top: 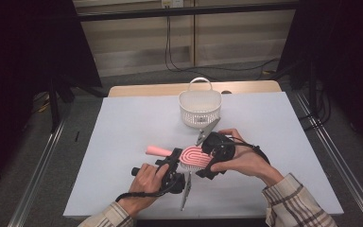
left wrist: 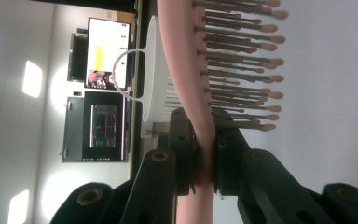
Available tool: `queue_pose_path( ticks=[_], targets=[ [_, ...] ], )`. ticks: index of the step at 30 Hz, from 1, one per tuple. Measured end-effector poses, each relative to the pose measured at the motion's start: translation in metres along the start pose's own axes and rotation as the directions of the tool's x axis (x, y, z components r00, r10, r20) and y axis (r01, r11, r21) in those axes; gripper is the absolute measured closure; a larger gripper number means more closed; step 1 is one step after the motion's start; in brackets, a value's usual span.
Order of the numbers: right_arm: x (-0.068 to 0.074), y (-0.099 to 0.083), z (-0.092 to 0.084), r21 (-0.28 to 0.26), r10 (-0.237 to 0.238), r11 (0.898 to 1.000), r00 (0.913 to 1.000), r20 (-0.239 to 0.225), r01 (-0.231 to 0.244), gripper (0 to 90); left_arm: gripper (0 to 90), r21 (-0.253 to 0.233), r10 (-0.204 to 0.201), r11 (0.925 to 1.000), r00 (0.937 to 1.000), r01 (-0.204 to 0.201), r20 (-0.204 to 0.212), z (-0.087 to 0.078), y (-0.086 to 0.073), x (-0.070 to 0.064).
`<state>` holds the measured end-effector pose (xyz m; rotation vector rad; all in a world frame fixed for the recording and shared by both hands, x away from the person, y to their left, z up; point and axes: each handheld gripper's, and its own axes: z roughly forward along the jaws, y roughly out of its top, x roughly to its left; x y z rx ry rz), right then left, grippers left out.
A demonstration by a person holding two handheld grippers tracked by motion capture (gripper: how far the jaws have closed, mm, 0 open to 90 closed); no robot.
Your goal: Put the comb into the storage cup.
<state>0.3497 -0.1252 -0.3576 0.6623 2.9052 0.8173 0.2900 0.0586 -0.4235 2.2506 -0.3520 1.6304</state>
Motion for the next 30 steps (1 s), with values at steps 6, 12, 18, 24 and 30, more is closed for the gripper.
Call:
queue_pose_path(
  ticks=[6, 12, 18, 24, 30],
  targets=[
    [-0.001, -0.007, -0.005, -0.009, 0.008, 1.000, 0.9991, 0.041, -0.008, 7.0, 80.6, 0.000, -0.040, 0.9992, 0.9992, 0.040, 0.005, 0.002, -0.005, 0.000],
    [-0.005, -0.016, -0.008, -0.035, 0.030, 0.999, 0.9977, 0.062, -0.028, 6.7, 80.6, -0.003, -0.066, 0.9978, 0.9978, 0.066, 0.007, 0.000, -0.009, 0.002],
    [-0.006, -0.023, -0.012, -0.066, 0.040, 0.997, 0.9960, 0.080, -0.035, 6.3, 80.6, 0.013, -0.094, 0.9955, 0.9956, 0.094, 0.006, -0.001, -0.013, 0.005],
    [-0.010, -0.032, -0.010, -0.073, 0.054, 0.996, 0.9953, 0.080, -0.048, 8.3, 80.7, 0.018, -0.142, 0.9898, 0.9899, 0.142, 0.004, -0.002, -0.020, 0.011],
    [-0.012, -0.038, -0.013, -0.113, 0.064, 0.992, 0.9929, 0.101, -0.052, 7.6, 80.7, 0.018, -0.174, 0.9846, 0.9848, 0.174, -0.006, -0.004, -0.025, 0.014]
  ],
)
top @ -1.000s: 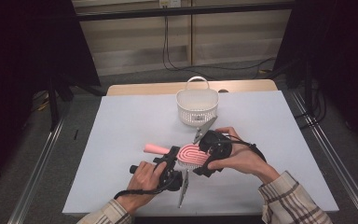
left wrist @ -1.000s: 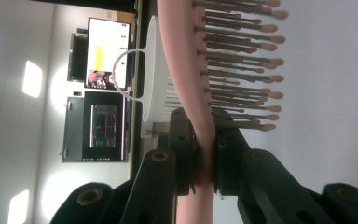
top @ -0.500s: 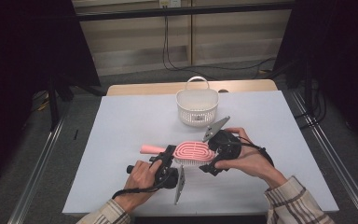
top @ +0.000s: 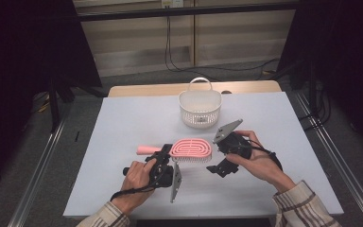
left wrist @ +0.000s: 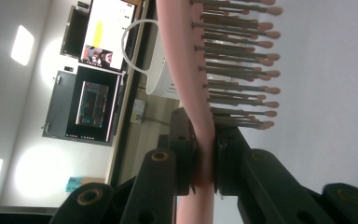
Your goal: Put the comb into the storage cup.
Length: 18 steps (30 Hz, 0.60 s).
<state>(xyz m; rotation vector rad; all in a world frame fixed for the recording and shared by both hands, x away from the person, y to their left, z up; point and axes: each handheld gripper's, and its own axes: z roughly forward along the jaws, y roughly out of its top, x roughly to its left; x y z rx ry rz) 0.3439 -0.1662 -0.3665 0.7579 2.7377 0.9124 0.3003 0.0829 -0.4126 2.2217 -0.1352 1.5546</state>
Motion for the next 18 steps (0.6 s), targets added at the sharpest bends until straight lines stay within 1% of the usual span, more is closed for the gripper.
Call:
queue_pose_path(
  ticks=[1, 2, 4, 5, 7, 9, 12, 15, 16, 17, 18],
  targets=[
    [-0.001, -0.002, -0.001, -0.005, 0.005, 1.000, 1.0000, -0.004, -0.005, 7.1, 80.7, 0.003, 0.002, 1.0000, 1.0000, -0.002, -0.001, 0.000, 0.000, 0.000],
    [-0.001, -0.003, -0.001, -0.004, 0.010, 1.000, 0.9999, 0.004, -0.010, 6.8, 80.7, 0.004, 0.003, 1.0000, 1.0000, -0.003, -0.003, -0.001, 0.000, 0.000],
    [-0.003, -0.006, -0.001, -0.019, 0.015, 1.000, 0.9996, 0.022, -0.015, 7.6, 80.6, -0.005, 0.002, 1.0000, 1.0000, -0.003, -0.003, -0.001, 0.000, 0.000],
    [-0.004, -0.007, -0.001, -0.021, 0.019, 1.000, 0.9996, 0.020, -0.018, 7.1, 80.6, -0.005, 0.002, 1.0000, 1.0000, -0.002, -0.005, -0.002, 0.001, 0.000],
    [-0.005, -0.009, -0.001, -0.029, 0.023, 0.999, 0.9992, 0.033, -0.022, 7.1, 80.6, -0.010, -0.006, 0.9999, 1.0000, 0.006, -0.001, -0.002, 0.000, 0.002],
    [-0.006, -0.010, -0.002, -0.046, 0.029, 0.999, 0.9990, 0.033, -0.028, 6.8, 80.6, -0.007, -0.030, 0.9995, 0.9995, 0.030, 0.005, -0.004, -0.001, 0.003],
    [-0.007, -0.012, -0.002, -0.075, 0.040, 0.997, 0.9983, 0.044, -0.036, 6.6, 80.7, -0.022, -0.060, 0.9979, 0.9981, 0.061, 0.010, -0.004, -0.004, 0.005],
    [-0.007, -0.013, -0.003, -0.108, 0.065, 0.992, 0.9968, 0.046, -0.060, 6.3, 80.6, -0.033, -0.090, 0.9953, 0.9957, 0.091, 0.020, -0.004, -0.006, 0.007],
    [-0.007, -0.014, -0.002, -0.119, 0.060, 0.991, 0.9968, 0.052, -0.054, 6.4, 80.7, -0.031, -0.101, 0.9943, 0.9944, 0.102, 0.030, -0.005, -0.007, 0.009],
    [-0.007, -0.015, -0.002, -0.126, 0.058, 0.991, 0.9966, 0.059, -0.051, 6.7, 80.7, -0.029, -0.120, 0.9922, 0.9923, 0.121, 0.029, -0.005, -0.008, 0.009],
    [-0.007, -0.016, -0.002, -0.133, 0.060, 0.990, 0.9962, 0.064, -0.051, 6.8, 80.7, -0.031, -0.129, 0.9910, 0.9911, 0.130, 0.034, -0.005, -0.008, 0.010]
  ],
)
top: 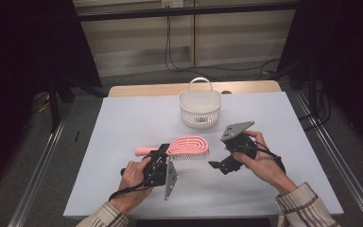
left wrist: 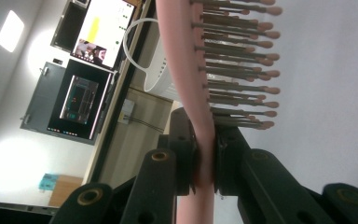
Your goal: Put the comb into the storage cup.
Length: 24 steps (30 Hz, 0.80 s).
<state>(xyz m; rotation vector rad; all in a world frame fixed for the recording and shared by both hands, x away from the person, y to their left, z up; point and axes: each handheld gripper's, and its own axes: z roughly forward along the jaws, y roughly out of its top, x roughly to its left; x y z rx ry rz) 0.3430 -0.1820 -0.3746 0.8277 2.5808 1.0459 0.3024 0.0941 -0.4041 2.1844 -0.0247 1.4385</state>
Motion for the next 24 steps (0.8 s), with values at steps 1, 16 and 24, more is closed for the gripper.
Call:
queue_pose_path(
  ticks=[1, 16, 24],
  targets=[
    [0.000, -0.001, 0.000, -0.003, 0.001, 1.000, 1.0000, 0.004, -0.001, 6.8, 80.7, -0.004, -0.008, 1.0000, 0.9999, 0.008, 0.008, 0.000, -0.001, 0.002],
    [-0.006, -0.012, -0.003, -0.109, 0.051, 0.993, 0.9975, 0.050, -0.045, 3.8, 80.7, -0.050, -0.207, 0.9760, 0.9736, 0.212, 0.097, -0.001, -0.009, 0.012],
    [-0.006, -0.021, -0.003, -0.171, 0.066, 0.984, 0.9927, 0.101, -0.048, 6.5, 80.7, -0.063, -0.303, 0.9468, 0.9405, 0.316, 0.153, -0.001, -0.013, 0.018]
  ],
)
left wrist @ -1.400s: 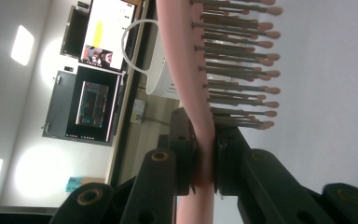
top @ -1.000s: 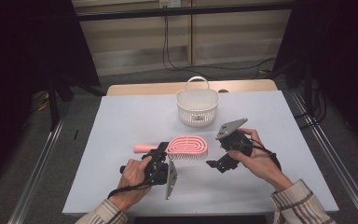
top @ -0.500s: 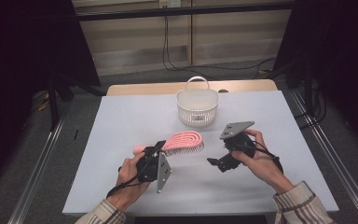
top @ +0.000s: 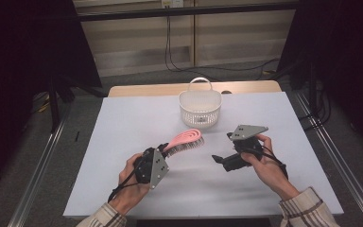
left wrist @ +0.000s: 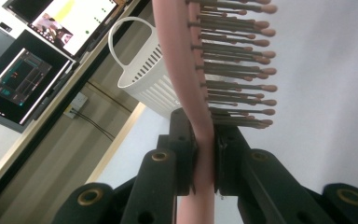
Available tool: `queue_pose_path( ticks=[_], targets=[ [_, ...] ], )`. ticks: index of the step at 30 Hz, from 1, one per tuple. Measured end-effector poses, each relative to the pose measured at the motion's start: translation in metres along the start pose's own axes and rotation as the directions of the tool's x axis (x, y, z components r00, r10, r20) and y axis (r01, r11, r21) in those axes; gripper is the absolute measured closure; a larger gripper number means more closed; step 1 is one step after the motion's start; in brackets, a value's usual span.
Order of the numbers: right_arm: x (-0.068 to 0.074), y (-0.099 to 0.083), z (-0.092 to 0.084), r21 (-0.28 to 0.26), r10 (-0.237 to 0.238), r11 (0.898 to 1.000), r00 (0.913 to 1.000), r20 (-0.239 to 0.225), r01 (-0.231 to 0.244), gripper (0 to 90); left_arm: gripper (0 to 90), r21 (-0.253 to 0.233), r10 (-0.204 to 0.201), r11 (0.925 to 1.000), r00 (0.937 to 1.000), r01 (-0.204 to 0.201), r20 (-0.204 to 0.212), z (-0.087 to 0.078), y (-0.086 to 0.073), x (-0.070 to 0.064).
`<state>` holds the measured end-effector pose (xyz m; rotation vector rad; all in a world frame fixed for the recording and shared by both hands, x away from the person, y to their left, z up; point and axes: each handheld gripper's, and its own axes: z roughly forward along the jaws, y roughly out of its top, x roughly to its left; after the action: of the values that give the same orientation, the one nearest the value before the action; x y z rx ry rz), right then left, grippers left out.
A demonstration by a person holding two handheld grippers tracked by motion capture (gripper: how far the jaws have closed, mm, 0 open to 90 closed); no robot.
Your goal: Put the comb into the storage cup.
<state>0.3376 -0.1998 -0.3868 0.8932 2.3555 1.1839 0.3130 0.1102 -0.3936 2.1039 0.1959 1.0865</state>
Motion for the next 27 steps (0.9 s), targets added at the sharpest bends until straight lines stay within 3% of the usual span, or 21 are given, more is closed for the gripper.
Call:
queue_pose_path(
  ticks=[1, 7, 12, 17, 23, 26, 27],
  targets=[
    [0.000, -0.002, 0.000, -0.006, 0.009, 1.000, 0.9999, -0.005, -0.009, 5.1, 80.7, 0.005, 0.004, 1.0000, 1.0000, -0.004, -0.004, 0.000, 0.000, 0.001],
    [0.001, -0.010, 0.001, -0.065, 0.005, 0.998, 0.9999, 0.011, -0.004, 7.9, 80.7, -0.018, -0.080, 0.9966, 0.9960, 0.081, 0.039, -0.001, -0.004, 0.005],
    [-0.002, -0.015, -0.002, -0.105, 0.021, 0.994, 0.9994, 0.028, -0.018, 8.5, 80.7, -0.050, -0.158, 0.9854, 0.9837, 0.163, 0.085, -0.001, -0.007, 0.009],
    [-0.003, -0.020, -0.006, -0.137, 0.041, 0.990, 0.9987, 0.031, -0.036, 7.4, 80.7, -0.080, -0.201, 0.9742, 0.9724, 0.211, 0.119, -0.001, -0.011, 0.012],
    [-0.004, -0.023, -0.009, -0.157, 0.050, 0.986, 0.9986, 0.020, -0.046, 5.7, 80.7, -0.106, -0.269, 0.9520, 0.9503, 0.287, 0.156, -0.001, -0.012, 0.014],
    [-0.003, -0.023, -0.010, -0.161, 0.051, 0.986, 0.9986, 0.014, -0.048, 5.3, 80.7, -0.116, -0.304, 0.9374, 0.9340, 0.328, 0.188, -0.001, -0.014, 0.016],
    [-0.004, -0.023, -0.010, -0.164, 0.050, 0.985, 0.9986, 0.017, -0.046, 5.4, 80.7, -0.119, -0.319, 0.9304, 0.9257, 0.347, 0.204, -0.001, -0.015, 0.017]
  ],
)
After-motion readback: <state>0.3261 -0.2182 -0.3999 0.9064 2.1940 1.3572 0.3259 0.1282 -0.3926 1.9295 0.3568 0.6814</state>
